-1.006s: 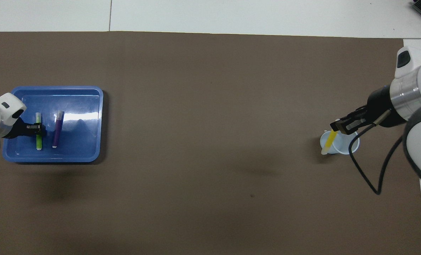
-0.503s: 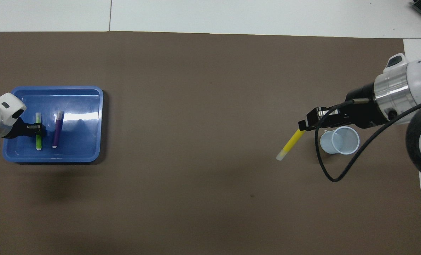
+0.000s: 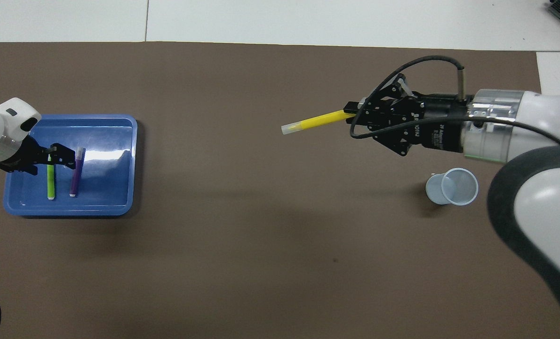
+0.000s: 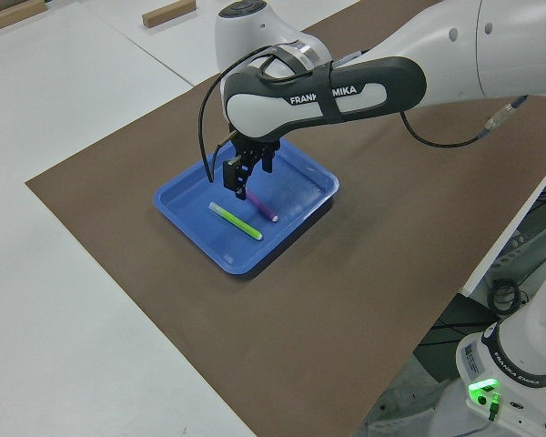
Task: Right arm passes pens to left for tray arrangement
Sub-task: 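Carry the yellow pen toward the left gripper while the left gripper approaches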
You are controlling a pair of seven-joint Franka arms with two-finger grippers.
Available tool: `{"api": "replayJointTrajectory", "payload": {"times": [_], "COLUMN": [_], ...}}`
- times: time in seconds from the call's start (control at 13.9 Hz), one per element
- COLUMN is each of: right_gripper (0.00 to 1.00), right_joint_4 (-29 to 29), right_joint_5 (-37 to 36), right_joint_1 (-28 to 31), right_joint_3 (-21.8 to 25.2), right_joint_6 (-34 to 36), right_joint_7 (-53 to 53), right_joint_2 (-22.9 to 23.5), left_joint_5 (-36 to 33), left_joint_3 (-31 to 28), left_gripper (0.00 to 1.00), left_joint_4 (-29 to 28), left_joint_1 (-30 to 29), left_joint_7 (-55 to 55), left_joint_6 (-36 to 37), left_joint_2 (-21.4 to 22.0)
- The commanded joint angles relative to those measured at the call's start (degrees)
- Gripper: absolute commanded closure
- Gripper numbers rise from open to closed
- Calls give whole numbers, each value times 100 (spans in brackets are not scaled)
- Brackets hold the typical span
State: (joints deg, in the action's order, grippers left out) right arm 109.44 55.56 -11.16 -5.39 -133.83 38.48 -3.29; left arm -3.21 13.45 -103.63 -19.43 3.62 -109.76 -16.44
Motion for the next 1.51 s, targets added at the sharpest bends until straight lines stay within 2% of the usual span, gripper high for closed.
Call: {"api": "replayJointTrajectory", "payload": {"times": [0.0, 0.14, 0.22, 0.36, 0.57, 0.72, 1.08, 1.44], "right_gripper": [100, 100, 100, 100, 100, 100, 100, 100], "right_joint_4": [858, 1008, 1009, 1018, 1158, 1237, 1333, 1870], "right_joint_5": [289, 341, 359, 359, 359, 359, 359, 350], "right_joint_1": [-849, -1500, -1642, -1950, -2179, -2250, -2241, -2232], "right_joint_3": [3, 3, 3, 3, -6, -6, 3, 3], "right_joint_6": [-1709, -2767, -2849, -2877, -2877, -2868, -3131, -3018], "right_joint_7": [920, 1632, 1975, 2285, 2436, 2436, 2445, 1619], "right_joint_2": [-506, -497, -506, -576, -699, -752, -743, -998], "left_joint_5": [696, 927, 1093, 1654, 2121, 2402, 2624, 2624], "left_joint_3": [-36, 17, 26, 35, 44, 35, 35, 35], "left_gripper": [0, 0, 0, 0, 0, 0, 0, 0], "left_joint_4": [317, 309, 309, 282, 265, 160, 37, -104], "left_joint_1": [141, 290, 369, 510, 721, 783, 1221, 1871], "left_joint_7": [847, 1733, 2295, 3140, 4319, 4768, 6778, 8889], "left_joint_6": [622, 841, 938, 992, 1010, 1027, 1010, 343], "left_joint_2": [210, 465, 588, 869, 1212, 1598, 2188, 2435]}}
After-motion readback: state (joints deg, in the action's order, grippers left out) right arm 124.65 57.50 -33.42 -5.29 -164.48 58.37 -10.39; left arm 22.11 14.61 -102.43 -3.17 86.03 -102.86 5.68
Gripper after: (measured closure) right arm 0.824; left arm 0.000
